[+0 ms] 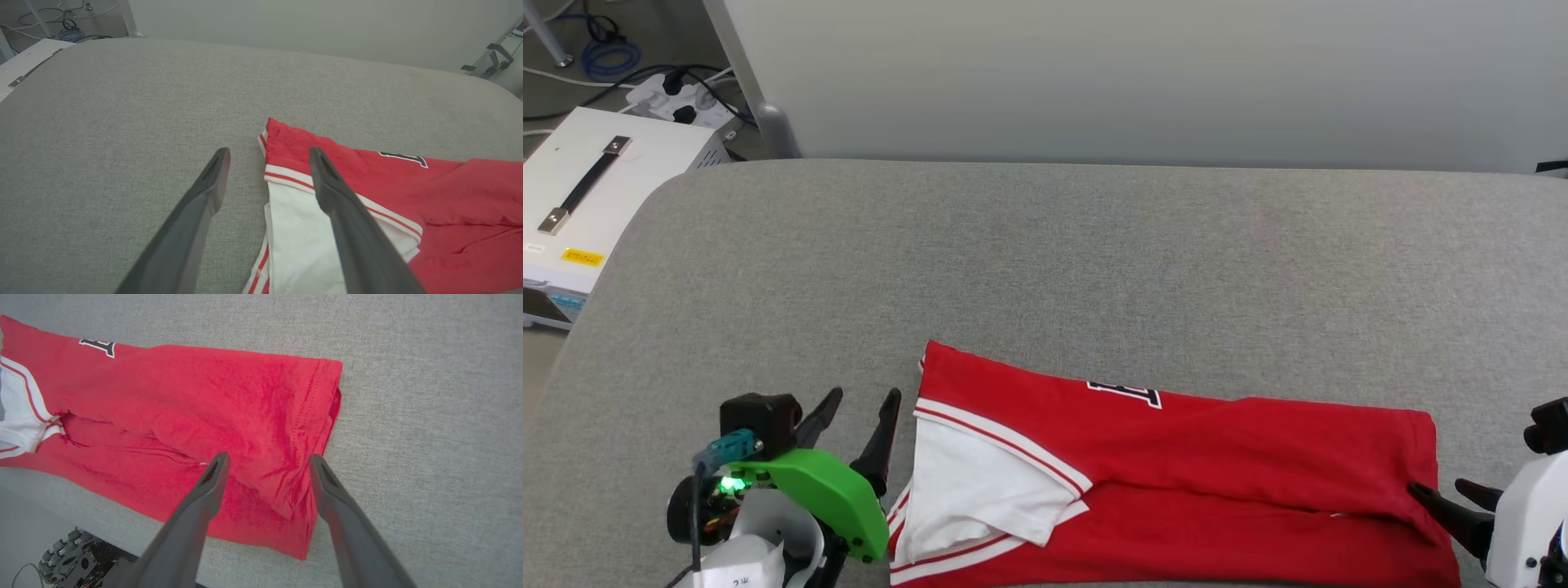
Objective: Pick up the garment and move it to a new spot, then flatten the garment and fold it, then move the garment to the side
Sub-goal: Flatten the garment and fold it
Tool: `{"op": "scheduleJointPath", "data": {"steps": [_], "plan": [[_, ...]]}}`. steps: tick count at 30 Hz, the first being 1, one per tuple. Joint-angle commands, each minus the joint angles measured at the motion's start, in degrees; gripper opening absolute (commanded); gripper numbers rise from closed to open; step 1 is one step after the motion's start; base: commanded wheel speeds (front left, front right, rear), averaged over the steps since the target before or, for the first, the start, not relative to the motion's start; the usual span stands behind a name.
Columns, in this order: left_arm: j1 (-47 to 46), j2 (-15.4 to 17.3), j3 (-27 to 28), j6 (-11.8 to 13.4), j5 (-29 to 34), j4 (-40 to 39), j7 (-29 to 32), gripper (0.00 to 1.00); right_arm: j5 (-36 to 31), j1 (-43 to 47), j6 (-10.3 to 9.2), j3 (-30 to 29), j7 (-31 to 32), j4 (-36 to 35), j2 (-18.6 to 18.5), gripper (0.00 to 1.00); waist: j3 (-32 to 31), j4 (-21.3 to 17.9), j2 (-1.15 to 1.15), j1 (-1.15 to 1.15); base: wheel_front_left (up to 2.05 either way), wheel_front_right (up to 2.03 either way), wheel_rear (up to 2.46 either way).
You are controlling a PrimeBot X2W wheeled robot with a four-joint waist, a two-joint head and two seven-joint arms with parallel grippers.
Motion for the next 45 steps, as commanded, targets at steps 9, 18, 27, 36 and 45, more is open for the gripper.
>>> {"op": "scheduleJointPath", "data": {"steps": [9,18,27,36,45], "plan": [[-0.5,-0.7,4.5,-0.3,10.0,-2.0,-12.2,1.0,-6.0,2.5,-0.04,-17.1,10.7,-0.3,12.0,1.0,2.0,1.0,0.0,0.0,0.0,0.0,0.0],[2.7,-5.1,12.7,-3.6,20.3,-2.8,-12.4,1.0,-11.5,-1.4,-0.04,-28.0,17.0,4.0,20.1,1.0,5.0,2.9,0.0,0.0,0.0,0.0,0.0],[4.3,-9.4,17.5,-8.6,24.4,-0.5,-12.4,1.0,-13.2,-3.6,-0.04,-30.6,20.5,9.7,22.7,1.0,6.0,4.5,0.0,0.0,0.0,0.0,0.0],[5.0,-11.9,20.9,-11.8,26.9,1.5,-12.4,1.0,-10.4,-3.7,-0.04,-26.1,21.2,11.3,25.5,1.0,5.6,4.4,0.0,0.0,0.0,0.0,0.0],[5.2,-13.9,22.5,-14.1,28.6,3.3,-12.4,1.0,-10.2,-3.1,-0.04,-23.8,19.4,12.7,24.0,0.0,4.9,3.9,0.0,0.0,0.0,0.0,0.0]]}}
